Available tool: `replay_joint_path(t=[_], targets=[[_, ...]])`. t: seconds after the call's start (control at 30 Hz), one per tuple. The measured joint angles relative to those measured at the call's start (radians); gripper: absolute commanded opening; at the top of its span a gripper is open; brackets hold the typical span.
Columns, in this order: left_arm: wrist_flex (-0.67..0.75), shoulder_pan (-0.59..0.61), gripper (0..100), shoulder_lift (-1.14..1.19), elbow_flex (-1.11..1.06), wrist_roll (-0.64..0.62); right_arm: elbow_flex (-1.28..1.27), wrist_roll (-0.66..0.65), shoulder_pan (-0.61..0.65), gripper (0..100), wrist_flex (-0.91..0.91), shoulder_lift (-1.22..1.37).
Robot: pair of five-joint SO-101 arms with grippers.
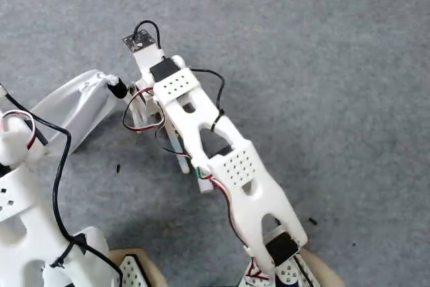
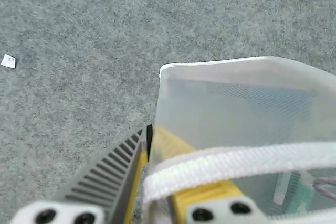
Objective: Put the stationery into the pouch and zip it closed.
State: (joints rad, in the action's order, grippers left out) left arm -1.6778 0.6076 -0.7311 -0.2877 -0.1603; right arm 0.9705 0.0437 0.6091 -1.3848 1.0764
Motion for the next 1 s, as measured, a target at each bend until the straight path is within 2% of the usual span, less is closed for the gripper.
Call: replay_joint_path(t=[0.3, 0.63, 0.83, 1.0], targets=[[0.000, 0.000, 3, 0.000, 0.000, 0.000, 0.296, -0.003, 0.006, 3.4, -0.149, 0.132], [-0.025, -0.011, 3, 0.000, 0.000, 0.002, 0.626, -0.003, 0.006, 1.2, -0.298, 0.180], [-0.032, -0.069, 3, -0.002, 0.000, 0.006, 0.647, -0.003, 0.006, 1.2, -0.368, 0.130], [-0.046, -0.069, 3, -0.002, 0.000, 0.055, 0.632, -0.003, 0.006, 1.2, -0.373, -0.061]])
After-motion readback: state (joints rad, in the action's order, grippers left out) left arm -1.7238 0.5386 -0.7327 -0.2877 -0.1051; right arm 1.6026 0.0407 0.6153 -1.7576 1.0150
